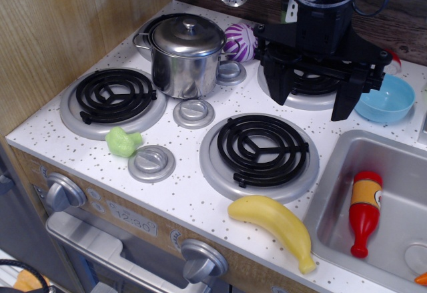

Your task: Take lid off pot or pan

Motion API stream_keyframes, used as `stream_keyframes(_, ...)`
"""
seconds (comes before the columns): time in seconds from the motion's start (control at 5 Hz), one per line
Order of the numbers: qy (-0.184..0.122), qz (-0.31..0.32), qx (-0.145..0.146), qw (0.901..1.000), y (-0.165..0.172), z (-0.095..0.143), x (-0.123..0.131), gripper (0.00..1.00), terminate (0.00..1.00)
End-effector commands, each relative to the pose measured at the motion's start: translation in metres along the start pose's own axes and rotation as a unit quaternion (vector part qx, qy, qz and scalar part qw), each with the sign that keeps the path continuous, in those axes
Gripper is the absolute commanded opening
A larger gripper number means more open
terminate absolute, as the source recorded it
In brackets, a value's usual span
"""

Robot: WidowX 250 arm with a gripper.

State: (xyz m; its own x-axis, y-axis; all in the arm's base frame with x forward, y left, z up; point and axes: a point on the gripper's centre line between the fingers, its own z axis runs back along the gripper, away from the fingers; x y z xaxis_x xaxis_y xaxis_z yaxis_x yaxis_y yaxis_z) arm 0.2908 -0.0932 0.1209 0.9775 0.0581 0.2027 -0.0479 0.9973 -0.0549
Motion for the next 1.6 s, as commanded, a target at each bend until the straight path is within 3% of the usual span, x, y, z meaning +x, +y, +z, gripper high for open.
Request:
stream_keyframes(0.0,0.000,0.000,0.000,1.0000,0.000,0.000,0.000,1.00,0.00)
stream_keyframes(0.2,0.020,-0.070,0.010,0.9973,0.048,0.011,0.017,1.00,0.00)
stream_keyframes(0.4,0.029,-0.132,0.044,0.9899,0.093,0.021,0.043,1.00,0.00)
stream_keyframes(0.6,0.019,-0.162,0.091,0.9824,0.138,0.030,0.069,1.00,0.00)
stream_keyframes(1.0,-0.029,-0.165,0.101,0.9806,0.181,0.017,0.103,1.00,0.00)
stream_keyframes(1.4,-0.053,-0.172,0.087,0.9798,0.193,-0.002,0.115,1.00,0.00)
